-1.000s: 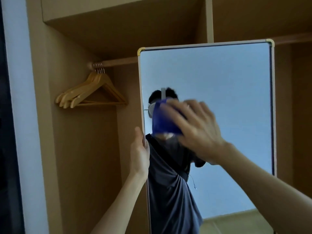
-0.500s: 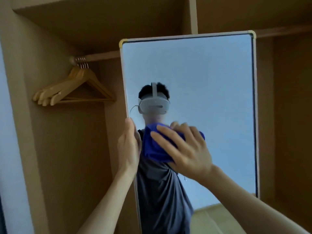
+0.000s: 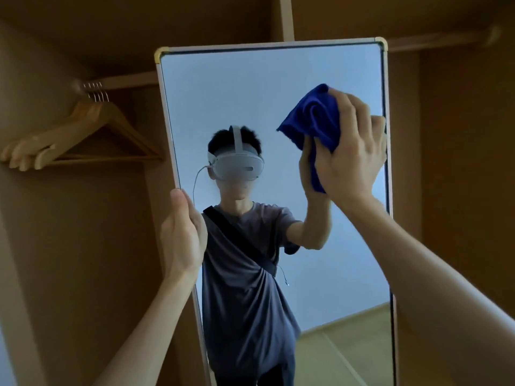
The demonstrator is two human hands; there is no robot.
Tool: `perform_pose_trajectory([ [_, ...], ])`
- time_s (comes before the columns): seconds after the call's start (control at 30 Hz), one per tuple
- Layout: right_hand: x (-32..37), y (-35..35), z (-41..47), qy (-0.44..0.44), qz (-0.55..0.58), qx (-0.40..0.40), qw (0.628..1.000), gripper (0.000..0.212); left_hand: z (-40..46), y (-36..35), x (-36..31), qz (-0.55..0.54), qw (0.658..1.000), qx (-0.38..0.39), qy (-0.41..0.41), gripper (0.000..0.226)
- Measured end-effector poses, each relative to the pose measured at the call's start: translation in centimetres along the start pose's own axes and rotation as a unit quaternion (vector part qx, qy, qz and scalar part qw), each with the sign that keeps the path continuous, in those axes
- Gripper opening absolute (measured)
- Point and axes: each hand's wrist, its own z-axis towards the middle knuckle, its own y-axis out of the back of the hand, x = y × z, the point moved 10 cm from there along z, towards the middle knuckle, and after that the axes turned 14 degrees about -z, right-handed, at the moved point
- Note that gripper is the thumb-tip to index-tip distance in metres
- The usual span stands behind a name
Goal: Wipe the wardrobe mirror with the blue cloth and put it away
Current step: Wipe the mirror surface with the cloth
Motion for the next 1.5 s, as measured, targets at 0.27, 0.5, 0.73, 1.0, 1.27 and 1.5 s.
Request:
perform_pose_trajectory([
  [0.27, 2.9, 2.4, -10.4, 0.214, 0.005, -0.008, 0.977, 0.060, -0.7, 0.0, -0.7, 0.028, 0.999, -0.017, 0.001, 0.050],
  [0.5, -1.0, 2.3, -10.1, 0.232, -0.002, 0.031, 0.972, 0.056, -1.1, -0.2, -1.0, 0.027, 0.999, -0.020, 0.008, 0.053],
  [0.73, -5.6, 0.4, -0.3, 0.101, -0.031, 0.062, 0.993, 0.058, -0.7, -0.1, -0.5, 0.031, 0.999, -0.015, 0.015, 0.055],
  [1.0, -5.7, 2.3, -8.2, 0.118, -0.042, 0.032, 0.992, 0.057, -0.8, -0.2, -0.3, 0.039, 0.999, -0.016, 0.027, 0.058],
  [1.27, -7.5, 2.8, -11.9, 0.224, -0.023, 0.117, 0.967, 0.038, 0.0, 0.1, 0.0, 0.096, 0.995, -0.021, 0.006, 0.059],
  [1.5, -8.2, 0.5, -1.9, 0.051, -0.025, 0.099, 0.993, 0.062, -0.6, 0.1, 1.3, 0.080, 0.994, 0.027, 0.063, 0.058],
])
